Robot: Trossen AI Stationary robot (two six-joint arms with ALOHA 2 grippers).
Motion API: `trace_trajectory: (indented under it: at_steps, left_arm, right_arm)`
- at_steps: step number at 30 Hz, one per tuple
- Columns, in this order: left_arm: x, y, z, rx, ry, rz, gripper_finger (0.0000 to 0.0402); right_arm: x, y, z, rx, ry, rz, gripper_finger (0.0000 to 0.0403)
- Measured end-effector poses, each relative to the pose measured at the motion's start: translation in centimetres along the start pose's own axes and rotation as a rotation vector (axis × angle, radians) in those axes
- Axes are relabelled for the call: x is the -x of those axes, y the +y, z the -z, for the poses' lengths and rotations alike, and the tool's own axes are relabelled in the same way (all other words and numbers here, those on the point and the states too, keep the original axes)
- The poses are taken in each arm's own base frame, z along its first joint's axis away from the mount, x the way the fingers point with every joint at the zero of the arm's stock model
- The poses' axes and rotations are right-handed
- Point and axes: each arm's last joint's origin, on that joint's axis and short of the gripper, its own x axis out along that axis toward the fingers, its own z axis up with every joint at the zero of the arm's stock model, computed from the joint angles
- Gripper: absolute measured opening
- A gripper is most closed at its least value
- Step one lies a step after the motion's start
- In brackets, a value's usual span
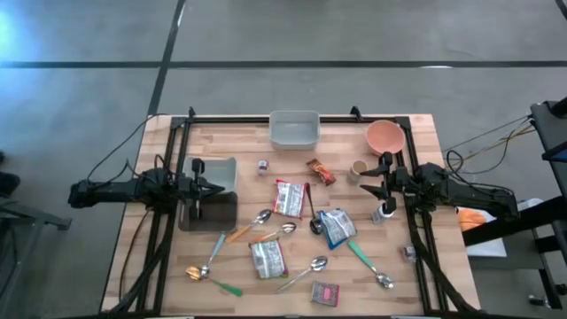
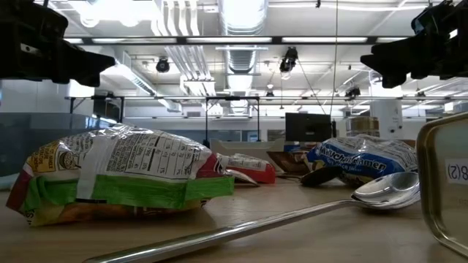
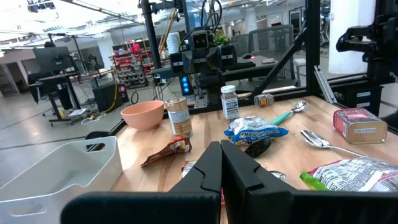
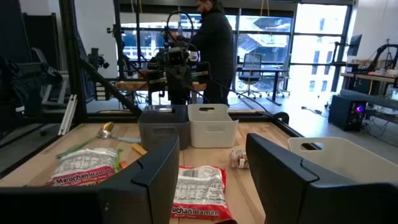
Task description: Pick & Place Food Item
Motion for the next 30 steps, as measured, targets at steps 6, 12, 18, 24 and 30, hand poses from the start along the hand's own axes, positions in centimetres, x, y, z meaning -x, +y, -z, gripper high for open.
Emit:
trace_trajectory:
  at_steps: [6, 12, 18, 24, 30]
  left_arm:
    - [0.00, 0.00, 0.00, 0.000, 0.000, 0.000, 0.0000]
    - [0.00, 0.00, 0.00, 0.000, 0.000, 0.000, 0.0000]
    - [0.00, 0.00, 0.00, 0.000, 0.000, 0.000, 0.0000]
    - [0.00, 0.00, 0.00, 0.000, 0.000, 0.000, 0.0000]
    - [0.00, 0.00, 0.00, 0.000, 0.000, 0.000, 0.0000]
  right_arm:
    - [0.00, 0.00, 0.00, 0.000, 0.000, 0.000, 0.0186]
    - [0.00, 0.00, -0.01, -0.001, 0.000, -0.001, 0.0186]
    - [0.00, 0.00, 0.00, 0.000, 0.000, 0.000, 0.0186]
    - [0.00, 0.00, -0.01, -0.001, 0.000, -0.001, 0.0186]
    - [0.00, -0.02, -0.01, 0.153, 0.000, 0.006, 0.0186]
